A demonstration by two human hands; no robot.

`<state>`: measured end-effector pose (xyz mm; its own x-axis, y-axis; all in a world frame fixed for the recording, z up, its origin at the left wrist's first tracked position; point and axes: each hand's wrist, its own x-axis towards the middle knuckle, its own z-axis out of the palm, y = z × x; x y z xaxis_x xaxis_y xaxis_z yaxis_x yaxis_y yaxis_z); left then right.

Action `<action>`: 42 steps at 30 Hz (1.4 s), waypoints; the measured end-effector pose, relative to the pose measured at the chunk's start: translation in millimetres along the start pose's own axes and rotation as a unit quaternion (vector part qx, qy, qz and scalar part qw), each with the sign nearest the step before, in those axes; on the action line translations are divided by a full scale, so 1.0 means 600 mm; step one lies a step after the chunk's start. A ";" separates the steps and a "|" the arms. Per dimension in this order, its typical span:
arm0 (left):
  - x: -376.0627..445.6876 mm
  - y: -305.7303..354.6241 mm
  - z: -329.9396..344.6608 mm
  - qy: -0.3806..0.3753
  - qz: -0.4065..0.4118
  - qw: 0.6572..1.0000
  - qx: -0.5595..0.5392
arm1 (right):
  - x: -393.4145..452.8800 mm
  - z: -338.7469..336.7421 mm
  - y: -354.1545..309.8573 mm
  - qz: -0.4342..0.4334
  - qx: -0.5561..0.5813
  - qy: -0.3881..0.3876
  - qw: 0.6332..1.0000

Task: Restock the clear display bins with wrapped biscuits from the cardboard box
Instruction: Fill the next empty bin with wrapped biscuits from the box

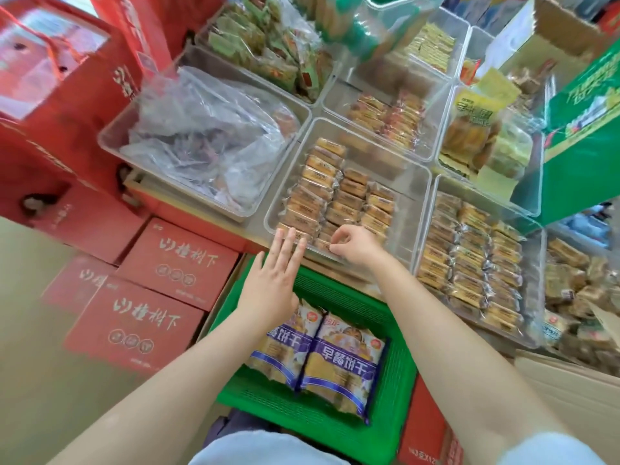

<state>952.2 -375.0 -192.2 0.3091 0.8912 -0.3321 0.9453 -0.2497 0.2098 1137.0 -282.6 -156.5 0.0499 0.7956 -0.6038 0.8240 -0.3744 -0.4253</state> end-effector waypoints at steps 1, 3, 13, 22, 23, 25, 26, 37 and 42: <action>0.000 0.001 0.000 0.000 -0.002 1.000 0.001 | 0.002 0.003 0.004 -0.005 0.005 -0.008 1.000; -0.001 0.001 0.000 -0.001 -0.007 1.000 0.003 | 0.005 0.007 0.011 -0.012 0.013 -0.020 1.000; -0.009 0.057 -0.085 -0.048 -0.061 0.997 -0.013 | -0.128 -0.016 0.059 -0.139 0.036 0.145 0.979; -0.157 0.435 -0.117 0.026 0.199 0.961 -0.189 | -0.426 -0.128 0.361 -0.164 0.137 0.257 0.942; -0.178 0.482 -0.101 0.039 0.225 0.951 -0.207 | -0.452 -0.139 0.406 -0.160 0.154 0.282 0.933; -0.220 0.575 -0.061 0.083 0.280 0.927 -0.234 | -0.507 -0.156 0.495 -0.169 0.172 0.322 0.915; -0.242 0.621 -0.039 0.106 0.309 0.915 -0.238 | -0.538 -0.162 0.537 -0.183 0.183 0.327 0.909; -0.392 1.031 0.128 0.068 0.287 0.955 -0.019 | -0.711 -0.245 0.970 0.009 -0.106 -0.033 0.994; -0.377 1.049 0.141 0.107 0.230 0.967 -0.003 | -0.720 -0.231 1.058 0.105 -0.235 -0.264 0.930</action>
<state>1486.3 -766.0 -62.7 0.6680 0.7442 -0.0036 0.7115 -0.6372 0.2961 1716.6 -798.0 -72.3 0.0566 0.3376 -0.9396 0.9891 -0.1470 0.0068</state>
